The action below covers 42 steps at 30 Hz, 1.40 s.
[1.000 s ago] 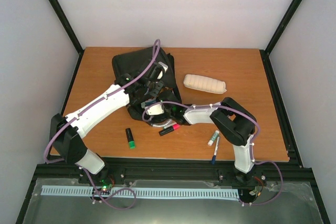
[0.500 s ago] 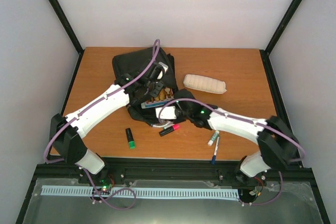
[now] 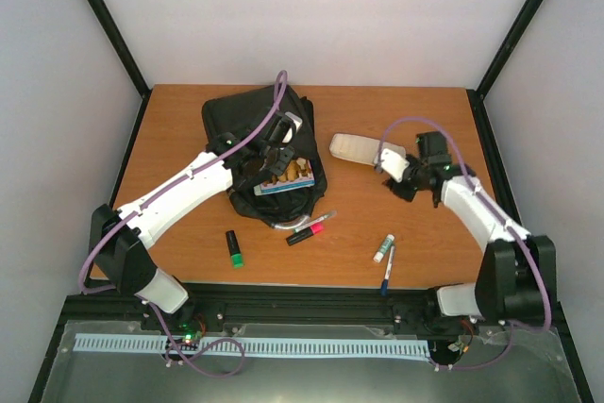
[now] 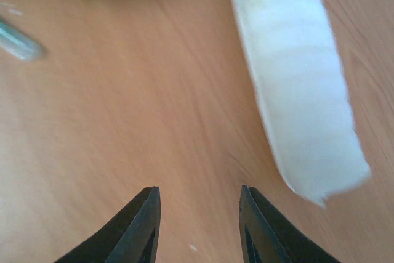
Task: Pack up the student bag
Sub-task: Pick up the stationery from the center of the board.
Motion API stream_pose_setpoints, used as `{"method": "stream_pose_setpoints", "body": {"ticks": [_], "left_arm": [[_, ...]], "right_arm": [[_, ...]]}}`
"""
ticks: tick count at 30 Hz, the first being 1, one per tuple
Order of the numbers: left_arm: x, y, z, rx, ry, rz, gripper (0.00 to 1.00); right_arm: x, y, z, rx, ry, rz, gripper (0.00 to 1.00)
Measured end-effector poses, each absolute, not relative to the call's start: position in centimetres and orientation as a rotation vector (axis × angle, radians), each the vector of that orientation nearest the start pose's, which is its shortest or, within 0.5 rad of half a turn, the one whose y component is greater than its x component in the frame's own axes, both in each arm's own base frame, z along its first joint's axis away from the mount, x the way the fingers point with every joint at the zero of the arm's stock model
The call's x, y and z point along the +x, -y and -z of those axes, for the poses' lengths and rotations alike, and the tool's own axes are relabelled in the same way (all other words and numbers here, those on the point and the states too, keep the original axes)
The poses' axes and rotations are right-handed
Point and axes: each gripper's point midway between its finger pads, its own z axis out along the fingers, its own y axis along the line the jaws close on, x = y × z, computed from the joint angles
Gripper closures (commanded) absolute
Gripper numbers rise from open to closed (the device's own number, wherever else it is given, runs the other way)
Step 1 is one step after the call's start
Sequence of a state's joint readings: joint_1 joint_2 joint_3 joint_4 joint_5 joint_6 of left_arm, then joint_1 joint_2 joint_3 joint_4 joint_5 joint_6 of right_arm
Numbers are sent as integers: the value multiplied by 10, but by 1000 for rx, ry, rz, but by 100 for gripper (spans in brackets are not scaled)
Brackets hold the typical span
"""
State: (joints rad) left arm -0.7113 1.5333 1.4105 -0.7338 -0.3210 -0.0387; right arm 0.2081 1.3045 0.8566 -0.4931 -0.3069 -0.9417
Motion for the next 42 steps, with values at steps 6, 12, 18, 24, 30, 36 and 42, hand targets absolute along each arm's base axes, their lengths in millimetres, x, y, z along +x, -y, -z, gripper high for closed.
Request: {"method": "stream_pose_setpoints", "body": {"ticks": [6,12,18,24,30,36,42], "left_arm": [[350,230,-226,646,-2287,-31,99],[349,231,-224,648,-2296,-26,99],[349,234,-219,657,-2309,-19,99],[348,234,-218,658,-2312,-17,99],[348,234,-218,662,-2316,-13,99],[347,235,-217,666,-2318,-4,99],[346,236,-217,668,-2319,1,99]], "right_arm": [[381,-55,-124,-1251,-2154,-59,63],[424,-40,-126,-1210,-2173,-43,60],[465,-39,-116,-1157,-2217,-84,46],[494,-42,-89,-1040,-2321,-202,39],[504,-48,-58,-935,-2436,-359,41],[487,-57,-49,-885,-2503,-493,55],[438,-63,-41,-830,-2611,-613,68]]}}
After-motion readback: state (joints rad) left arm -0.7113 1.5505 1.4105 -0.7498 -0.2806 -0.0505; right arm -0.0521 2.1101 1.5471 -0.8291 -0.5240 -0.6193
